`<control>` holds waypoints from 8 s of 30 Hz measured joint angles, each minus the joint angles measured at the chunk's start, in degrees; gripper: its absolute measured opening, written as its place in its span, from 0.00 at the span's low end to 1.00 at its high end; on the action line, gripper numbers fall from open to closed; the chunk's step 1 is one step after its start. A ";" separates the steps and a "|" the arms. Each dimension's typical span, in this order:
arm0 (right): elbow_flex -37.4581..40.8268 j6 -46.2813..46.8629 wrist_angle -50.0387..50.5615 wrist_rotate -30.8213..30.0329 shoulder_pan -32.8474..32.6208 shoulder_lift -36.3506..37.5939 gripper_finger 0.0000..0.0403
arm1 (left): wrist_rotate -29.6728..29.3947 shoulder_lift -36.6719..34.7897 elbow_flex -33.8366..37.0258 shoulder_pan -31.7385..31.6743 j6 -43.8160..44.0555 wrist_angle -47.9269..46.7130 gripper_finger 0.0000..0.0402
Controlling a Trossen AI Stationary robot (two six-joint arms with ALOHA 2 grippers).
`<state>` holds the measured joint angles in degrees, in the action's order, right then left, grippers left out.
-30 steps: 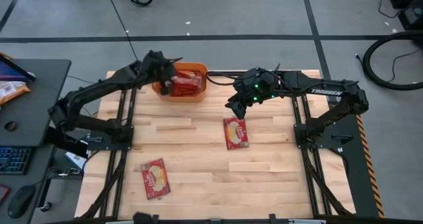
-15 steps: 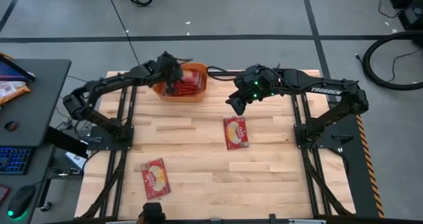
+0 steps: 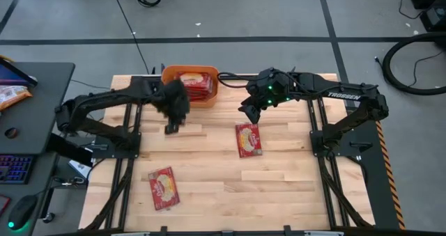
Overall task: Sort popcorn bags into baskets
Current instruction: Put the popcorn bag into the orange bin
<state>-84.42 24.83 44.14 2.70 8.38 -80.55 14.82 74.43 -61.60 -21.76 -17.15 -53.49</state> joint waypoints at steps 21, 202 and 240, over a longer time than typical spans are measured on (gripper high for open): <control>0.00 -6.82 0.11 6.89 -0.07 0.00 0.39 | 4.73 -1.63 9.96 45.03 79.31 -0.23 0.33; 25.93 -2.58 -6.25 0.29 -2.87 -0.01 0.39 | -12.87 7.11 -5.25 14.87 13.92 18.46 0.26; 46.10 23.15 -28.92 3.56 0.25 -7.75 0.39 | -13.06 7.16 -5.16 25.15 24.32 0.96 0.26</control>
<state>-38.32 47.99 15.22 6.26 8.64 -88.29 1.76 81.58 -66.76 3.39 7.17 -52.53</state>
